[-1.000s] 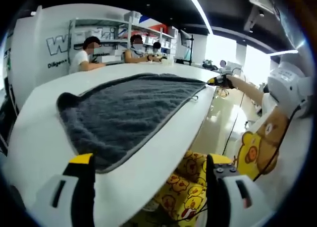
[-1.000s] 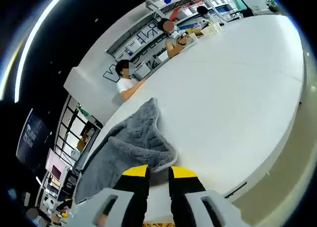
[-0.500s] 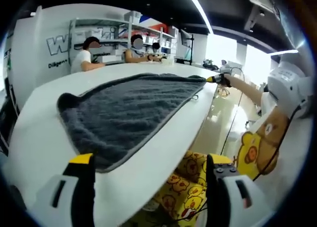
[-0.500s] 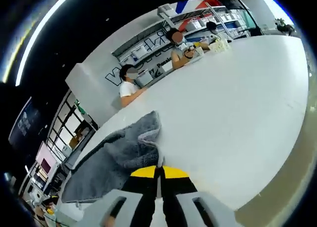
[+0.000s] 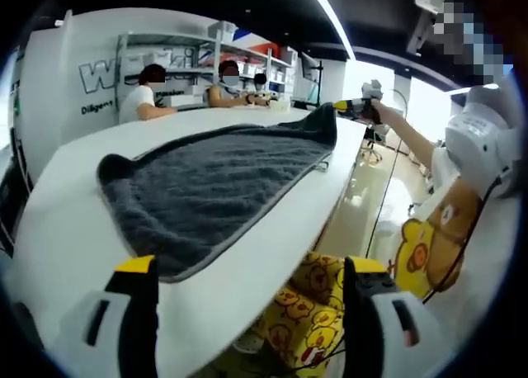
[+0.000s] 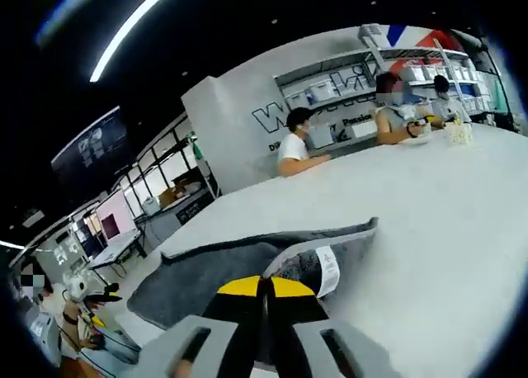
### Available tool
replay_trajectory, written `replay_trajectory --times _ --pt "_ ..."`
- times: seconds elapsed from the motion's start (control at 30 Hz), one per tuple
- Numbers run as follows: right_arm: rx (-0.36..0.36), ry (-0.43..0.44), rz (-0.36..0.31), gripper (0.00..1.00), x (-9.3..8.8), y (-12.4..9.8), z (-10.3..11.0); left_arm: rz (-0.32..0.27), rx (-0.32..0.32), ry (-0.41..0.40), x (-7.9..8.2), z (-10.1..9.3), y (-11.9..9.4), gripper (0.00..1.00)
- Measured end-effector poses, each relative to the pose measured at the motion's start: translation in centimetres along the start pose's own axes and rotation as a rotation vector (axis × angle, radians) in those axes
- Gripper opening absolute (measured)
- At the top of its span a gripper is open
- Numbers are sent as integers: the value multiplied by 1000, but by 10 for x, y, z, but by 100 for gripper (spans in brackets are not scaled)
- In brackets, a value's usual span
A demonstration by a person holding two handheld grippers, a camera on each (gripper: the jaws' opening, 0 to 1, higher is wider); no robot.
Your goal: Fold the towel on the table until its edges align and the towel forms a compact rectangular stack.
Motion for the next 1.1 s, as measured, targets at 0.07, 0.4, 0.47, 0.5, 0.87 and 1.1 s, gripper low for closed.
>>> replay_trajectory --times 0.07,0.4,0.47,0.5,0.87,1.1 --pt "75 -14 10 2 8 23 22 -7 -5 3 -1 0 -1 98" --pt "289 -114 151 2 5 117 116 -22 -8 33 -1 -3 -4 98" --pt "319 -132 179 2 -2 133 136 -34 -14 33 0 -4 -6 98" --pt "334 -139 195 2 -6 138 145 -39 -15 33 1 -4 -6 98" --pt "504 -213 277 2 -19 190 245 -58 -23 30 -1 -3 -9 98" --pt "591 -281 345 2 -31 215 301 -72 -14 15 -4 0 -13 98"
Point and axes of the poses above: the point that each gripper's makers call its tool centre point, and the gripper's own axes: y roughly forward along the fingers, z roughly to its left, x roughly out of its top, the point moved 5 cm from there along -y, roughly backward along the fingers, and after that the axes turned 10 degrees about z, right-handed, at the moved point
